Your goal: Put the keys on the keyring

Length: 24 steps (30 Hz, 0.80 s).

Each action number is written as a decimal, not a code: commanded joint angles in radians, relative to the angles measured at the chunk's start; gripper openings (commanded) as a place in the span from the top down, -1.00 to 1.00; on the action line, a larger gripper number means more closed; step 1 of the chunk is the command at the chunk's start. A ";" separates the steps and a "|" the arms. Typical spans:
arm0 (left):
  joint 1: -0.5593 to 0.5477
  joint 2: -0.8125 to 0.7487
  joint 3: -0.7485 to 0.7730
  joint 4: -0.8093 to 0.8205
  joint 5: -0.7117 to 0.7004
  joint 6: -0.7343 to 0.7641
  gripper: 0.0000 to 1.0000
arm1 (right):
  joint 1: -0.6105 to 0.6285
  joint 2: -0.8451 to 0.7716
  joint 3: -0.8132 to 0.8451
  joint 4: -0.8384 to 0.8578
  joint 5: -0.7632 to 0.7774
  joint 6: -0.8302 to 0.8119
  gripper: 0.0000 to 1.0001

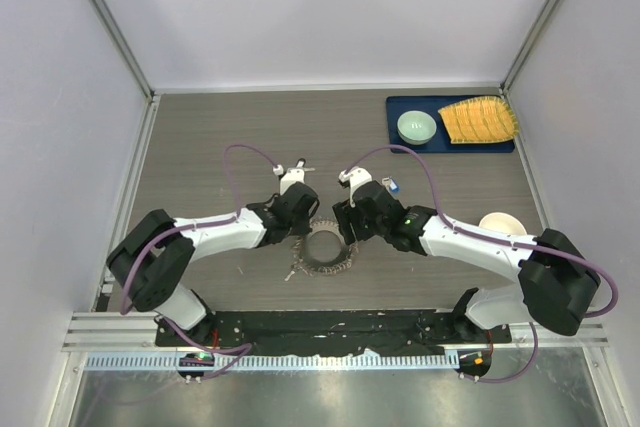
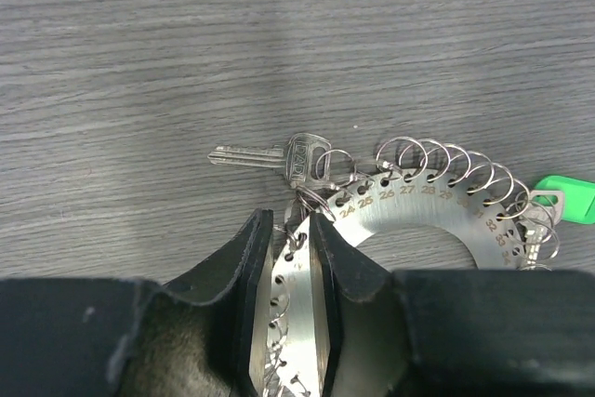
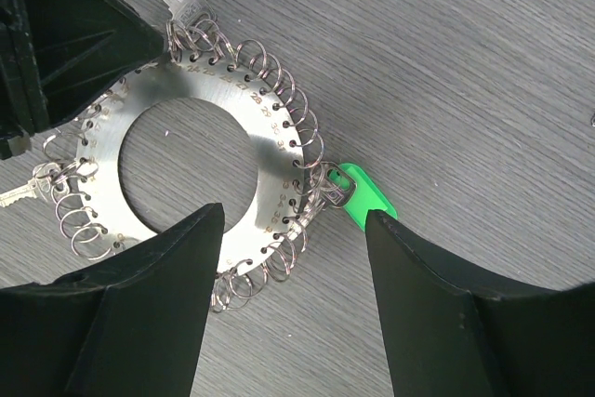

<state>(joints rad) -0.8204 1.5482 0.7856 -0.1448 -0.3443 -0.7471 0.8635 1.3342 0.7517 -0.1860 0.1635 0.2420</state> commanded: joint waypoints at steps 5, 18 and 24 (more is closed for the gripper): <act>0.004 0.027 0.047 -0.030 0.013 0.006 0.61 | -0.001 -0.017 -0.002 0.049 0.013 -0.003 -0.37; 0.004 -0.176 0.058 -0.078 0.028 0.147 1.00 | -0.001 -0.101 -0.009 0.052 0.011 -0.030 -0.38; 0.001 -0.324 0.073 -0.053 0.171 0.383 1.00 | -0.001 -0.262 -0.054 0.154 -0.028 -0.121 -0.38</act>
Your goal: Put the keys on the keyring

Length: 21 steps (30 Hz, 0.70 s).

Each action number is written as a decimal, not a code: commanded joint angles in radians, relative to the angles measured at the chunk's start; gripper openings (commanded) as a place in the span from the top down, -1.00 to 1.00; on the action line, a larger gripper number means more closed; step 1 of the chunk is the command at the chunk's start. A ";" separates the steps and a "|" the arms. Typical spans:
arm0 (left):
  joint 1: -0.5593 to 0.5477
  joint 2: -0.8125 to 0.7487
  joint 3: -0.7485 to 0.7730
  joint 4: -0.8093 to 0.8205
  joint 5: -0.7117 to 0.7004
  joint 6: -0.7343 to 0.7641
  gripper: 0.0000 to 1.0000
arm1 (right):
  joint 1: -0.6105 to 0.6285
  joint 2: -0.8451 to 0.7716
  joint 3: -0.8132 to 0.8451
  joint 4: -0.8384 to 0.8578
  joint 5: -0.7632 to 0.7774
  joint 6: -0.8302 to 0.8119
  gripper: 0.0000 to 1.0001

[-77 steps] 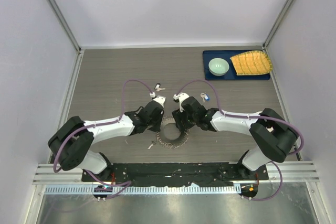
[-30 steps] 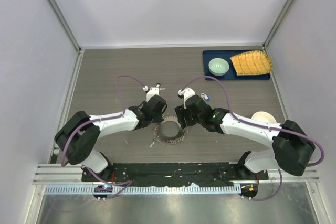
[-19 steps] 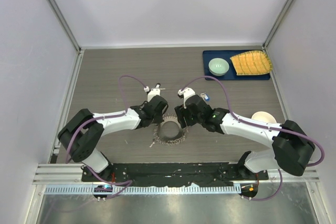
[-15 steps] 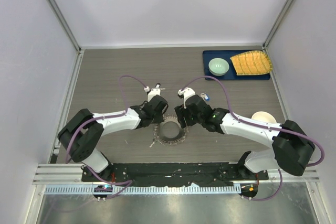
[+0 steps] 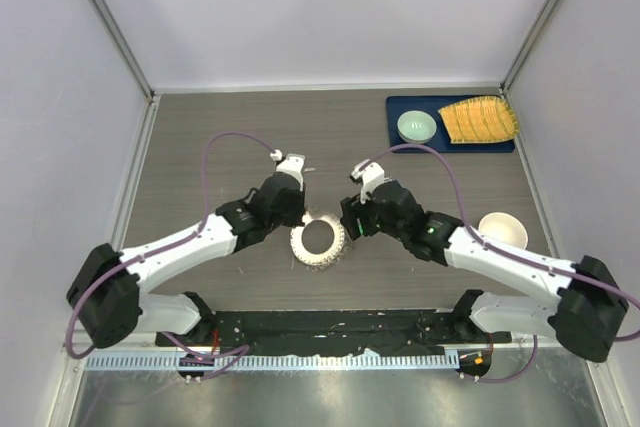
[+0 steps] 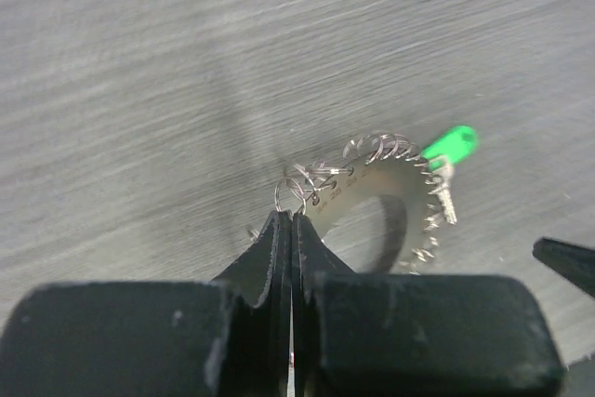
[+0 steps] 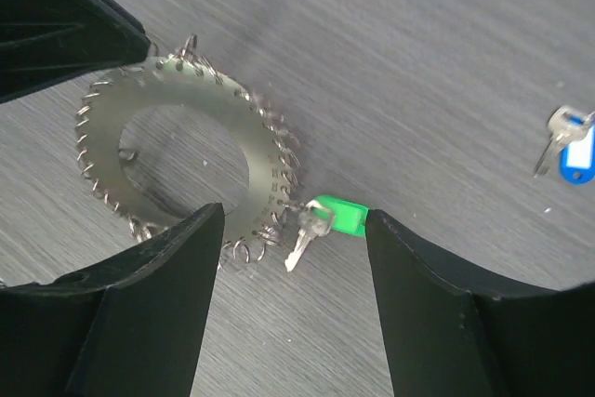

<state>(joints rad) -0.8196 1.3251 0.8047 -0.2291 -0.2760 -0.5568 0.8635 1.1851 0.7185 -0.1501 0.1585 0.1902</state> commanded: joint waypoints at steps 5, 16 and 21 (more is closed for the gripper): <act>0.000 -0.260 0.041 0.062 0.242 0.360 1.00 | -0.001 -0.214 -0.039 0.184 -0.128 -0.187 -0.43; 0.000 -0.425 -0.032 0.195 0.469 0.544 1.00 | -0.003 -0.263 0.012 0.225 -0.361 -0.244 -0.30; 0.000 -0.428 -0.059 0.264 0.553 0.552 1.00 | -0.001 -0.255 -0.001 0.279 -0.439 -0.251 -0.15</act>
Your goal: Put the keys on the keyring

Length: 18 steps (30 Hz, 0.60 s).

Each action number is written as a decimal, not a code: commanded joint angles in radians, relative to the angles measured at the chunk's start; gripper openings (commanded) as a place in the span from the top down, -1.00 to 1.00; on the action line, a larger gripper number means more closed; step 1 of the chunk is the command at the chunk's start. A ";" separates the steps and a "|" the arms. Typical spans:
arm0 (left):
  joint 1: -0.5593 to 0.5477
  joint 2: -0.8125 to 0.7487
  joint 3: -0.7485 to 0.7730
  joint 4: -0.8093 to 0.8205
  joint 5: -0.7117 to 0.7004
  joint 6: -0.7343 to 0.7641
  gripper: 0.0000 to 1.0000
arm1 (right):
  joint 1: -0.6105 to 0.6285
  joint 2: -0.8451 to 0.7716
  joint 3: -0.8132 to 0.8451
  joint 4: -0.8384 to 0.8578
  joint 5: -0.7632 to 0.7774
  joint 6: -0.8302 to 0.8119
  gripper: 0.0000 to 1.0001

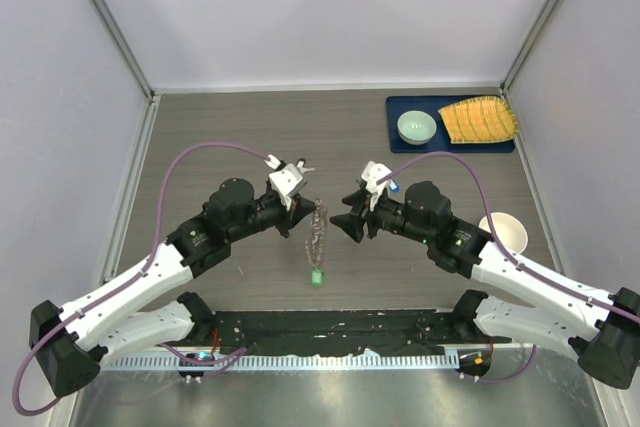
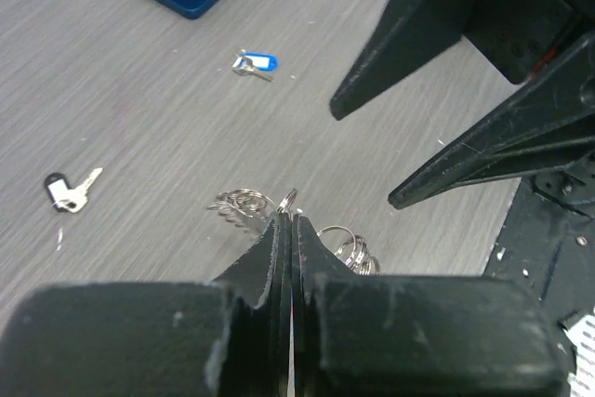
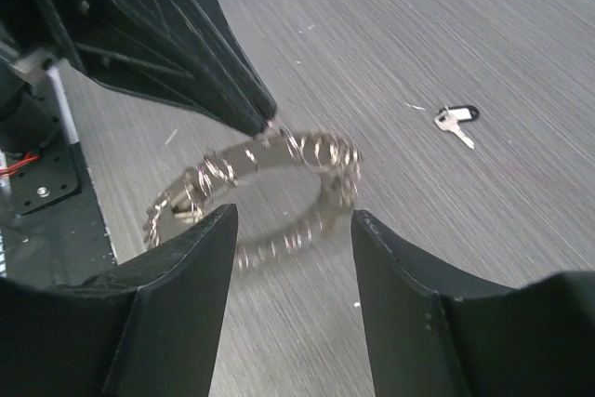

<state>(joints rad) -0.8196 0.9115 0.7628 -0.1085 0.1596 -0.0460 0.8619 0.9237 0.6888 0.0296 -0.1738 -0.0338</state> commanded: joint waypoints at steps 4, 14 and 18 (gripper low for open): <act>-0.001 -0.029 -0.065 0.222 0.188 0.020 1.00 | -0.001 0.014 0.026 0.108 -0.168 -0.035 -0.06; -0.001 -0.051 -0.132 0.362 0.331 -0.035 1.00 | -0.001 0.023 -0.014 0.128 -0.291 -0.075 0.23; 0.000 -0.063 -0.138 0.374 0.334 -0.040 1.00 | -0.008 0.020 -0.037 0.130 -0.270 -0.090 0.28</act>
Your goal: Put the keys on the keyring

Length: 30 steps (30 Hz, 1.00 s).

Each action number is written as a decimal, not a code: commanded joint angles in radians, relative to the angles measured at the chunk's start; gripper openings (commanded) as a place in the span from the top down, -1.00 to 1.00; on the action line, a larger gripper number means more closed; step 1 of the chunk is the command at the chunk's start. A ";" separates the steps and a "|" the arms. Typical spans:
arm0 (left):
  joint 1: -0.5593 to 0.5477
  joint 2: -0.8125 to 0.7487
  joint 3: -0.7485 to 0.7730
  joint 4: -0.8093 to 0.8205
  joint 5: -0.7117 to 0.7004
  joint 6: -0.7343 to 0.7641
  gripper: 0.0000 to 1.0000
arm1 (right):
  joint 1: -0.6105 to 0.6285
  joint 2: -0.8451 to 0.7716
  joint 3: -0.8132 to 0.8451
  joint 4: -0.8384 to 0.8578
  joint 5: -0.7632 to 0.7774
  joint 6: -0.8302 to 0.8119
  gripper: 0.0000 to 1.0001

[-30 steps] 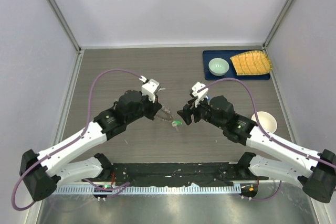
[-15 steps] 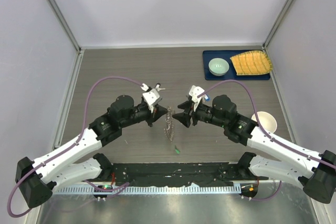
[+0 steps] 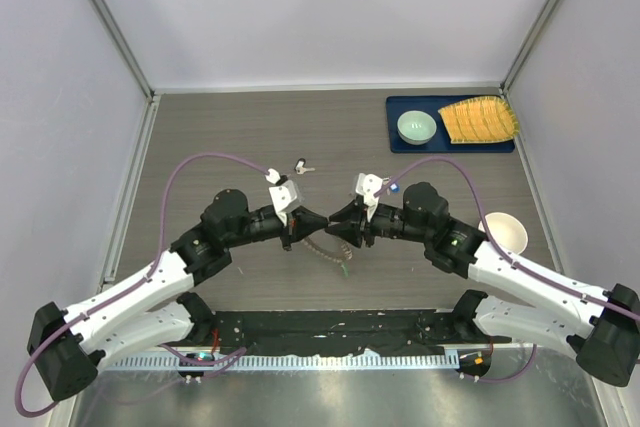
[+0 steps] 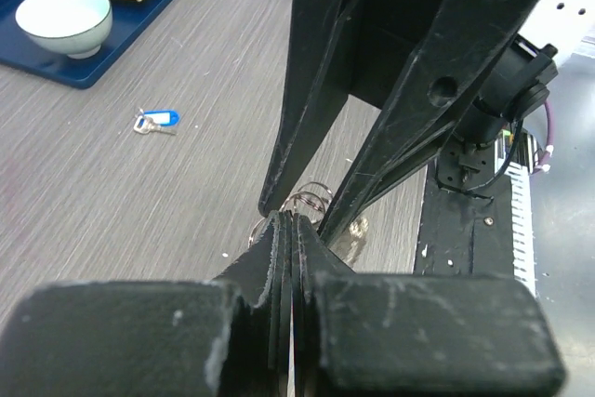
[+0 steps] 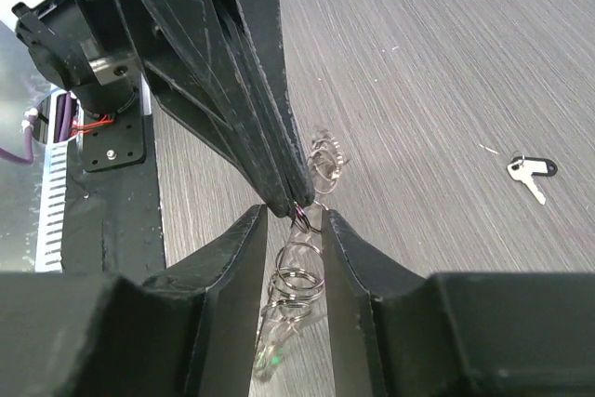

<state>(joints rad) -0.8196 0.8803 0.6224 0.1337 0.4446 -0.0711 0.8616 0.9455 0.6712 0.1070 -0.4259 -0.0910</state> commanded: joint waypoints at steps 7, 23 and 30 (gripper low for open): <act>0.000 -0.052 -0.018 0.136 0.061 -0.021 1.00 | -0.026 -0.010 -0.035 0.057 -0.080 -0.035 0.36; 0.000 -0.078 -0.059 0.251 0.109 -0.076 1.00 | -0.035 0.026 -0.045 0.115 -0.232 -0.026 0.98; 0.000 -0.089 -0.089 0.276 0.028 -0.111 1.00 | -0.041 0.045 -0.048 0.109 -0.260 -0.015 0.98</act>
<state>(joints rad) -0.8158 0.8188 0.5285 0.2352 0.5011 -0.1421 0.8181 0.9760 0.6277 0.1719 -0.6395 -0.1253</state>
